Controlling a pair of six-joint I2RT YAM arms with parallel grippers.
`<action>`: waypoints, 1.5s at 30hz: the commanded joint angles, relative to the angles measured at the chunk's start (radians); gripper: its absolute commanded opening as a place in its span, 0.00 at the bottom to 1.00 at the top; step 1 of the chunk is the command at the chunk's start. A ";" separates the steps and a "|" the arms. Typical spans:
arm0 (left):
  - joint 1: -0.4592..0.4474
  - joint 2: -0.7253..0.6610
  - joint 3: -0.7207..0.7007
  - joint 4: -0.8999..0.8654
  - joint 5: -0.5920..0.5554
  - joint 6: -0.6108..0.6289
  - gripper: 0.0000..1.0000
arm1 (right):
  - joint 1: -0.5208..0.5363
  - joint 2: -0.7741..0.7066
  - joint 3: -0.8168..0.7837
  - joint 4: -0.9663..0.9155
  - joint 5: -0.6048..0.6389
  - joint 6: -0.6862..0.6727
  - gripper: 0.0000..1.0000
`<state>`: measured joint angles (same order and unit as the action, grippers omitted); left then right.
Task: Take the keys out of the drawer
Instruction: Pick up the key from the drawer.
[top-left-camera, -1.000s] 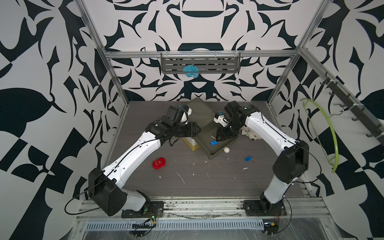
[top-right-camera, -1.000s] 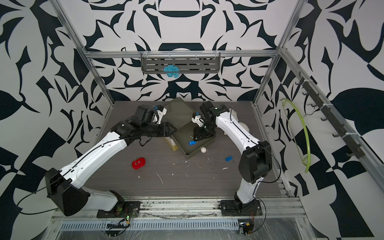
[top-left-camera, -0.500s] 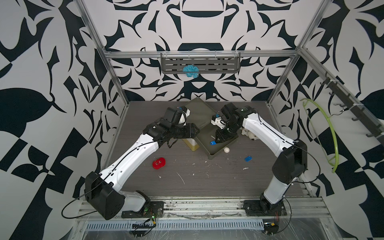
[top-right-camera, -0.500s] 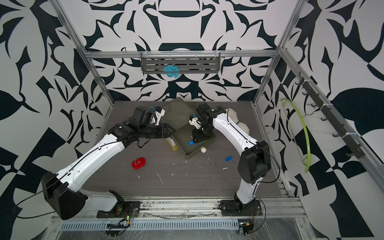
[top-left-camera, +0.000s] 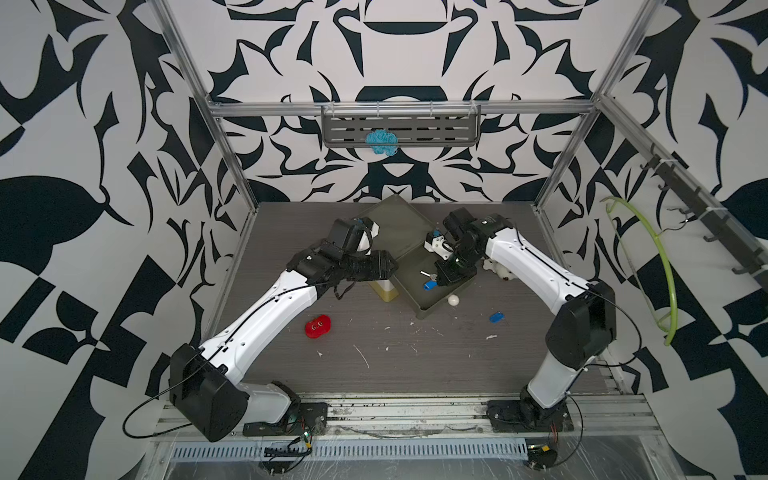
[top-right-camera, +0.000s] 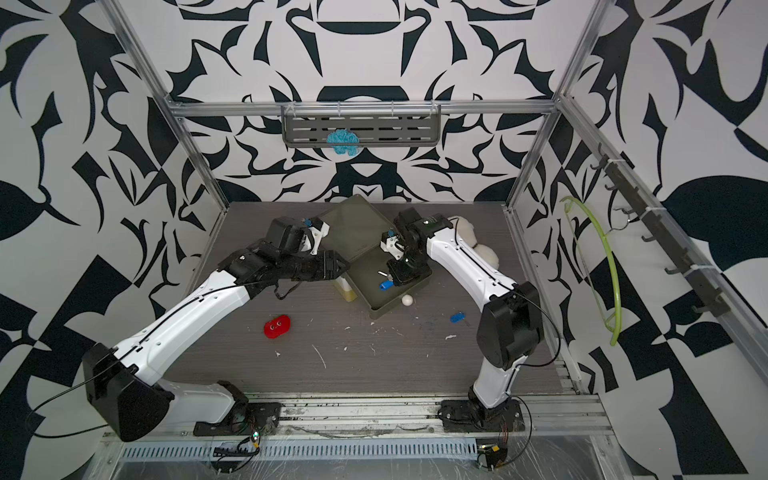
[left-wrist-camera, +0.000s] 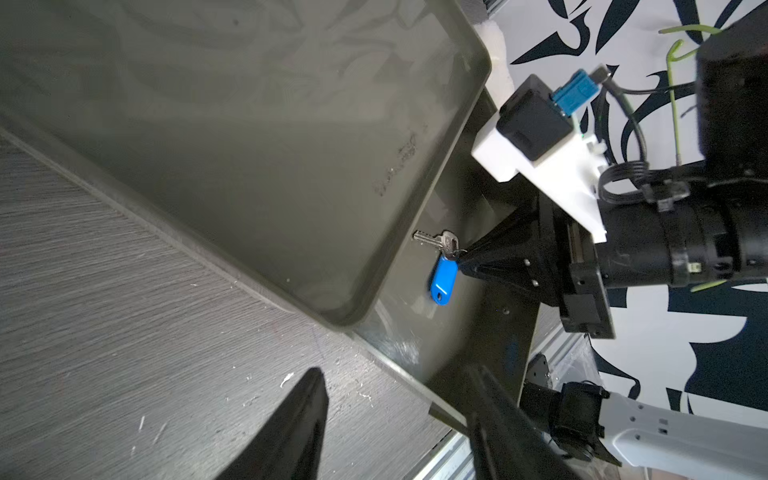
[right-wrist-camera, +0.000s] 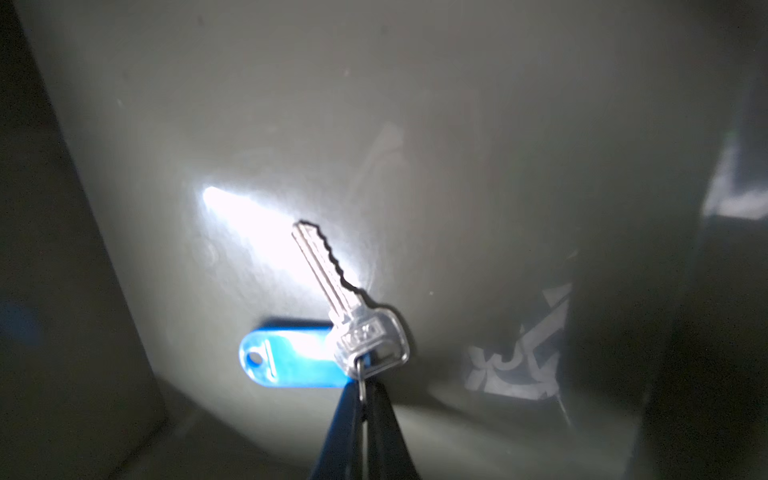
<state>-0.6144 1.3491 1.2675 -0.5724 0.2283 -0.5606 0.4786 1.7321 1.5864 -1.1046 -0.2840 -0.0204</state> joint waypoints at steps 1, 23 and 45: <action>0.004 -0.024 -0.005 0.000 0.002 0.002 0.58 | 0.002 -0.067 -0.007 0.044 0.028 0.020 0.02; 0.004 -0.041 0.034 0.027 0.026 0.027 0.69 | 0.002 -0.360 -0.177 0.387 0.014 0.350 0.00; -0.071 0.066 0.097 0.147 0.068 -0.072 0.99 | -0.024 -0.715 -0.376 0.364 0.459 0.740 0.00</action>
<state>-0.6502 1.4120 1.3678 -0.4313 0.3321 -0.6296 0.4702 1.0538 1.2293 -0.6926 0.0200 0.6186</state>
